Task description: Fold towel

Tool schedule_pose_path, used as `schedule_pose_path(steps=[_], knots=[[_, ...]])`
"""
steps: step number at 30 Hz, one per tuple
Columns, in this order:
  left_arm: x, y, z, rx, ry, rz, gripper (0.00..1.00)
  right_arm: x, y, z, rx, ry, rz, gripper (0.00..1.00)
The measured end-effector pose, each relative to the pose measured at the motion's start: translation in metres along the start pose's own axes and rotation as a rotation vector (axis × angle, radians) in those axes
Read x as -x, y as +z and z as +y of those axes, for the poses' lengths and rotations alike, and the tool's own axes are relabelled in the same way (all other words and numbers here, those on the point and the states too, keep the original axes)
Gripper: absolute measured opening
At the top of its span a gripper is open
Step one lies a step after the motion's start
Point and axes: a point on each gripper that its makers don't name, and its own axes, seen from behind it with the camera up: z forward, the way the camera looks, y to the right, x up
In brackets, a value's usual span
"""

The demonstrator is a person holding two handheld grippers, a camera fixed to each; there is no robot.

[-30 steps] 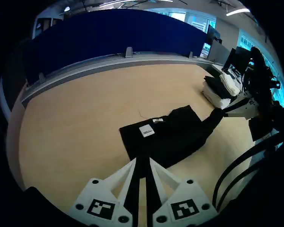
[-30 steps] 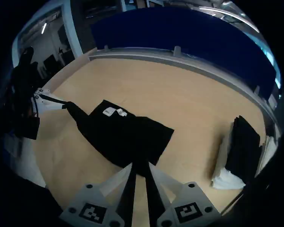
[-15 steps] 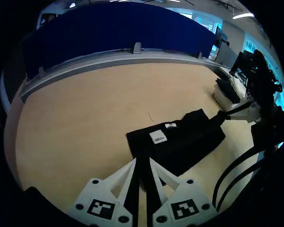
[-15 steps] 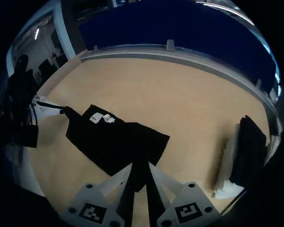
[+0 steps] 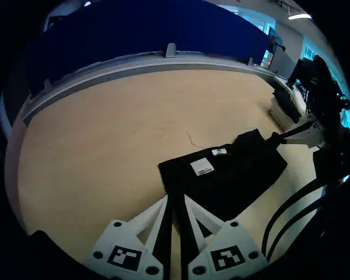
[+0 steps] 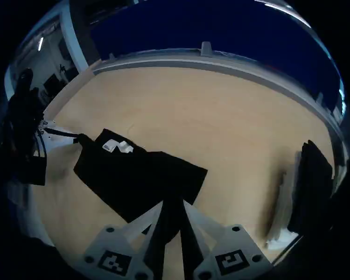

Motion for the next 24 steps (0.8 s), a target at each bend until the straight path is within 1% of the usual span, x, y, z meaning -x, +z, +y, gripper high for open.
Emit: schedule_pose_path(steps=[5, 8, 13, 15, 17, 18, 21, 24], knots=[[-0.002, 0.013, -0.006, -0.014, -0.013, -0.015, 0.09, -0.005, 0.013, 0.005, 0.01, 0.053, -0.006, 0.17], [-0.005, 0.017, -0.01, -0.024, -0.019, -0.006, 0.09, -0.006, 0.018, 0.005, 0.009, 0.077, -0.002, 0.17], [-0.006, 0.019, -0.013, -0.041, -0.019, -0.005, 0.11, -0.008, 0.018, 0.008, 0.02, 0.089, 0.003, 0.2], [-0.006, 0.019, -0.014, -0.049, -0.017, -0.004, 0.13, -0.007, 0.017, 0.01, 0.032, 0.085, 0.005, 0.25], [-0.007, 0.018, -0.016, -0.062, -0.014, 0.001, 0.22, -0.007, 0.016, 0.013, 0.048, 0.077, 0.008, 0.38], [-0.008, 0.017, -0.017, -0.067, -0.015, 0.004, 0.28, -0.007, 0.015, 0.014, 0.053, 0.074, 0.009, 0.39], [-0.011, 0.014, -0.02, -0.079, -0.023, 0.012, 0.45, -0.005, 0.013, 0.016, 0.062, 0.066, 0.013, 0.41], [-0.01, 0.013, -0.023, -0.083, -0.043, 0.01, 0.47, -0.004, 0.013, 0.016, 0.064, 0.061, 0.02, 0.41]])
